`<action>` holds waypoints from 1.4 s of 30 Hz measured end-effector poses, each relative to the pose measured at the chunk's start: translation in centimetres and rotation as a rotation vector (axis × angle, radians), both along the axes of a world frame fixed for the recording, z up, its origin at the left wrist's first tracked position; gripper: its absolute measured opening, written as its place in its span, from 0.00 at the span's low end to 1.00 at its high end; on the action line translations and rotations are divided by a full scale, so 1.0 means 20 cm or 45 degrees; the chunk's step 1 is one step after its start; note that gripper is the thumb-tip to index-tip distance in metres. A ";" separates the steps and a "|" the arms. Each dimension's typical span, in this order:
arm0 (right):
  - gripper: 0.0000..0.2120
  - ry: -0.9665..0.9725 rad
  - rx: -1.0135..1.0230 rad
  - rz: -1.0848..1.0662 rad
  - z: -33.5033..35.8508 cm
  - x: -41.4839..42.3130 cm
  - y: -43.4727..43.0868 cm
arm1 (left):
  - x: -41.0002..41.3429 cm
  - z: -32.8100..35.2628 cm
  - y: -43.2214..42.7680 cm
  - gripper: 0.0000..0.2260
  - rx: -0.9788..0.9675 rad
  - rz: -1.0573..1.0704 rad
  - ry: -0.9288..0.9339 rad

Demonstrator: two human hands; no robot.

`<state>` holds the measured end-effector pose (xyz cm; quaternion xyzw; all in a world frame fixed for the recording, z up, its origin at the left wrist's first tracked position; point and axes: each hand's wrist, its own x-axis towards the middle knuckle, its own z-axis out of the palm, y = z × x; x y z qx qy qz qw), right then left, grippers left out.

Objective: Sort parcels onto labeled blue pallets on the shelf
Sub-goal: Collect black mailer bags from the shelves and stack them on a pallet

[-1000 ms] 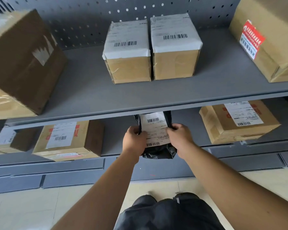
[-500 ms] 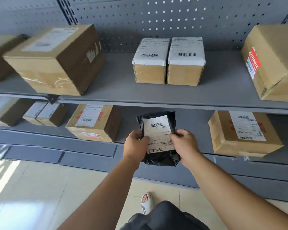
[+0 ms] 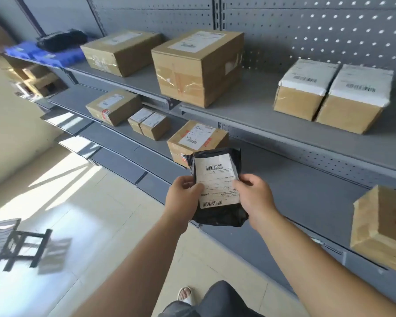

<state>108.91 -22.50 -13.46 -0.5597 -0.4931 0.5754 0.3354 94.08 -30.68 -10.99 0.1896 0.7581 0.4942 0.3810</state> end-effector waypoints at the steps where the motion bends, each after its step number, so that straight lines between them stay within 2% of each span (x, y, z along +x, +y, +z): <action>1: 0.06 0.010 0.032 0.029 0.04 -0.07 -0.01 | -0.06 0.02 -0.03 0.06 0.027 0.044 -0.010; 10: 0.03 0.032 0.346 0.413 0.36 -0.92 -0.17 | -0.76 0.29 -0.35 0.07 0.268 0.423 -0.012; 15: 0.05 0.097 0.364 0.533 0.46 -1.45 -0.33 | -1.23 0.42 -0.57 0.09 0.341 0.553 0.018; 21: 0.01 0.137 0.439 0.653 0.52 -2.04 -0.56 | -1.73 0.49 -0.85 0.07 0.411 0.691 0.117; 26: 0.04 0.147 0.430 0.761 0.53 -2.43 -0.69 | -2.06 0.48 -1.01 0.06 0.388 0.773 0.141; 33: 0.02 0.165 0.326 0.885 0.49 -2.95 -0.64 | -2.50 0.41 -1.00 0.08 0.389 0.911 0.151; 42: 0.03 0.274 0.290 1.009 0.53 -3.67 -0.29 | -3.10 0.48 -0.69 0.09 0.408 1.057 0.158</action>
